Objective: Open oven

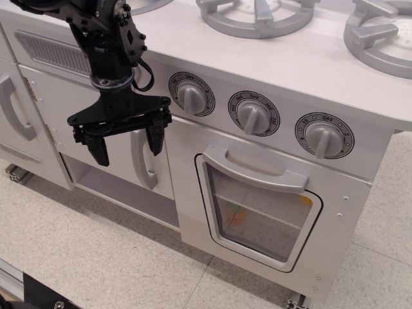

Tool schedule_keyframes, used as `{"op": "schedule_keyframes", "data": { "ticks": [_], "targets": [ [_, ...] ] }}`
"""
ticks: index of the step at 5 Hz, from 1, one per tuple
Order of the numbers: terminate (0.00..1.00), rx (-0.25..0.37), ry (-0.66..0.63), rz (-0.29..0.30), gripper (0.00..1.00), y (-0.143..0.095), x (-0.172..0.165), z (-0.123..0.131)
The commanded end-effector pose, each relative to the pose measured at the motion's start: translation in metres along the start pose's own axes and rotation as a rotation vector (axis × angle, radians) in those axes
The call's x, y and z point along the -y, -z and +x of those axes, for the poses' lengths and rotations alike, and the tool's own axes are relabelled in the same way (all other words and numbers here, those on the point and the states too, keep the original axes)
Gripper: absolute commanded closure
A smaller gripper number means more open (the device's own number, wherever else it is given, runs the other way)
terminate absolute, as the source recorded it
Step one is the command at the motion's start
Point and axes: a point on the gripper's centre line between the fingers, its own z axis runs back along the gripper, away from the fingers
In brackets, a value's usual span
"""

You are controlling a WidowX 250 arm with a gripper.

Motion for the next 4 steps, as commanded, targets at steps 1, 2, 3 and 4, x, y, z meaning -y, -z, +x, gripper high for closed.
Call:
{"op": "schedule_keyframes", "data": {
  "ticks": [1, 2, 3, 4],
  "targets": [
    [0.0, 0.0, 0.0, 0.0, 0.0, 0.0, 0.0, 0.0],
    [0.0, -0.064, -0.166, -0.086, 0.0, -0.004, 0.009, -0.011],
    [0.0, -0.1, -0.283, -0.137, 0.0, -0.006, 0.027, -0.018],
    [0.0, -0.103, -0.363, -0.196, 0.0, -0.009, 0.037, -0.023]
  ]
}}
